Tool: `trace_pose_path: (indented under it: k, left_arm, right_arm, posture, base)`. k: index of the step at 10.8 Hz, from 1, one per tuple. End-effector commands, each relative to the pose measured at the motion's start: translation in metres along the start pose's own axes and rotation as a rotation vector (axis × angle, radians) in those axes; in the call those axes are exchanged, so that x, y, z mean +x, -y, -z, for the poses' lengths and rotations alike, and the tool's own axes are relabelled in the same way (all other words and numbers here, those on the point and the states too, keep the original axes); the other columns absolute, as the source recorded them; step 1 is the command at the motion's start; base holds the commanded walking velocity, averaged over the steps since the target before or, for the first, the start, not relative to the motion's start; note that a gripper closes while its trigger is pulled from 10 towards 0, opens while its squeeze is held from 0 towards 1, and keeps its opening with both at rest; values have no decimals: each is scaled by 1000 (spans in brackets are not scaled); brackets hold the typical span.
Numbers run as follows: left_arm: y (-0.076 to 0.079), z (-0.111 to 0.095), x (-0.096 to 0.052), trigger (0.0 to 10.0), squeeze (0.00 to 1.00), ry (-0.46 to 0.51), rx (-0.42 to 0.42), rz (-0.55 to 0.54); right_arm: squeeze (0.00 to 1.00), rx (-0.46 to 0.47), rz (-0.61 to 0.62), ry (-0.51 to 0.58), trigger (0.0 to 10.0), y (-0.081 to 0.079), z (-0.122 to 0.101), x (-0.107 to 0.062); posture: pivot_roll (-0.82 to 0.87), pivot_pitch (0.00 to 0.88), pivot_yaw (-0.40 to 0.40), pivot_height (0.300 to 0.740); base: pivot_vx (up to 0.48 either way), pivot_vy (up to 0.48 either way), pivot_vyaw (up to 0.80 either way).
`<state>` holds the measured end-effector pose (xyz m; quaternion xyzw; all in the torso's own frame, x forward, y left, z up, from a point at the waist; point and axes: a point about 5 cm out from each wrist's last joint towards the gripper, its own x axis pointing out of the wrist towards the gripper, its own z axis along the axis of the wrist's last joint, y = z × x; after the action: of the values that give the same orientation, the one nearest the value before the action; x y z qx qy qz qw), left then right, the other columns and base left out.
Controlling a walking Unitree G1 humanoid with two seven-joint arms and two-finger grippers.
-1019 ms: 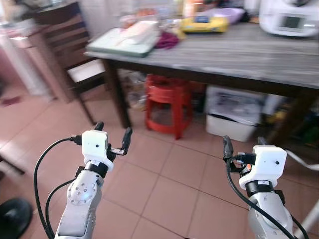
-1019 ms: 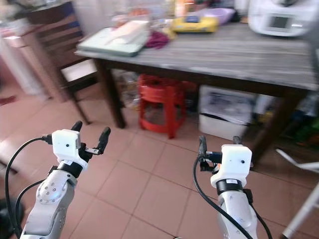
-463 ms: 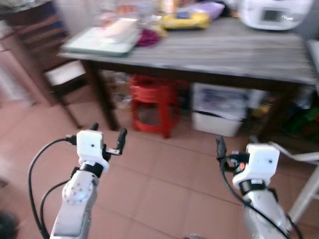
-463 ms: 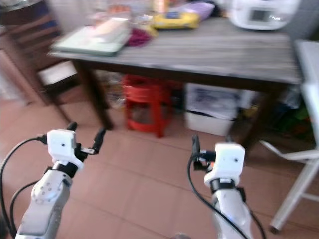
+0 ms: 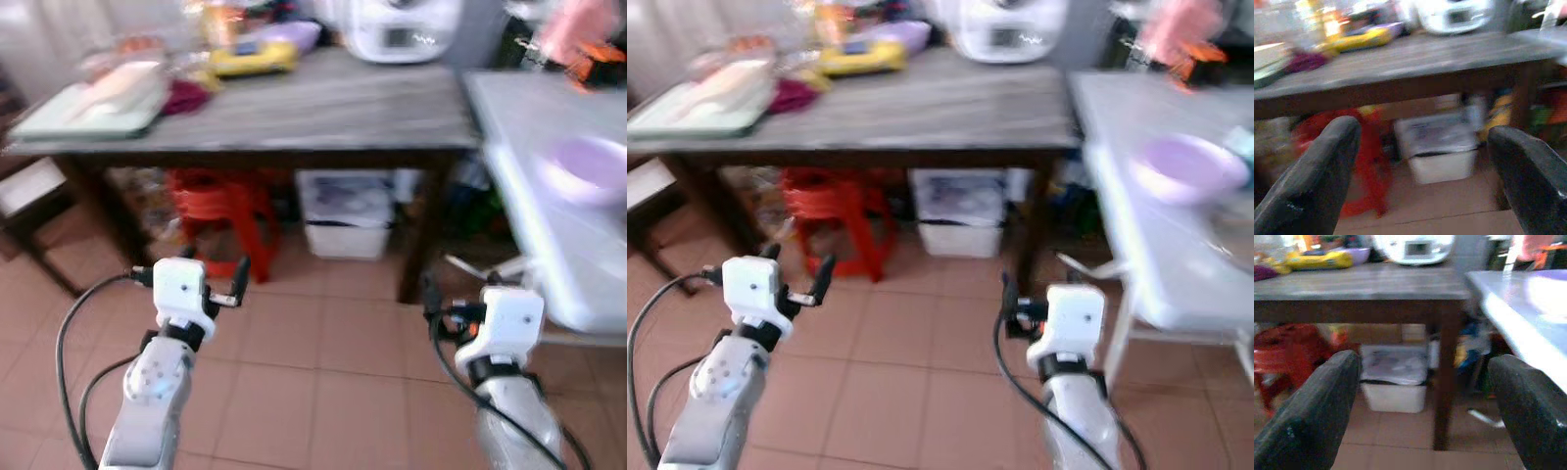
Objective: Setting the table
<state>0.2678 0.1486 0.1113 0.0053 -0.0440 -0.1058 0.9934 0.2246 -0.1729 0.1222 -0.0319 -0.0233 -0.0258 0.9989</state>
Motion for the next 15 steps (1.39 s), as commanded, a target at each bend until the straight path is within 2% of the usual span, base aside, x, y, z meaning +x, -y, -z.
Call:
trace_pose_path:
  k: [1,15]
  left_arm:
    - [-10,0,-3,10000,0,-8,28,-24]
    - [-6,2,3,10000,0,-19,55,-1]
  right_arm:
    - [0,27,-22,9,10000,-7,-3,0]
    - [0,17,-73,26,10000,-16,-4,4]
  posture:
    - [-110,56,112,740]
    - [-104,55,124,740]
  base:
    - [0,-292,0]
    - [0,-322,0]
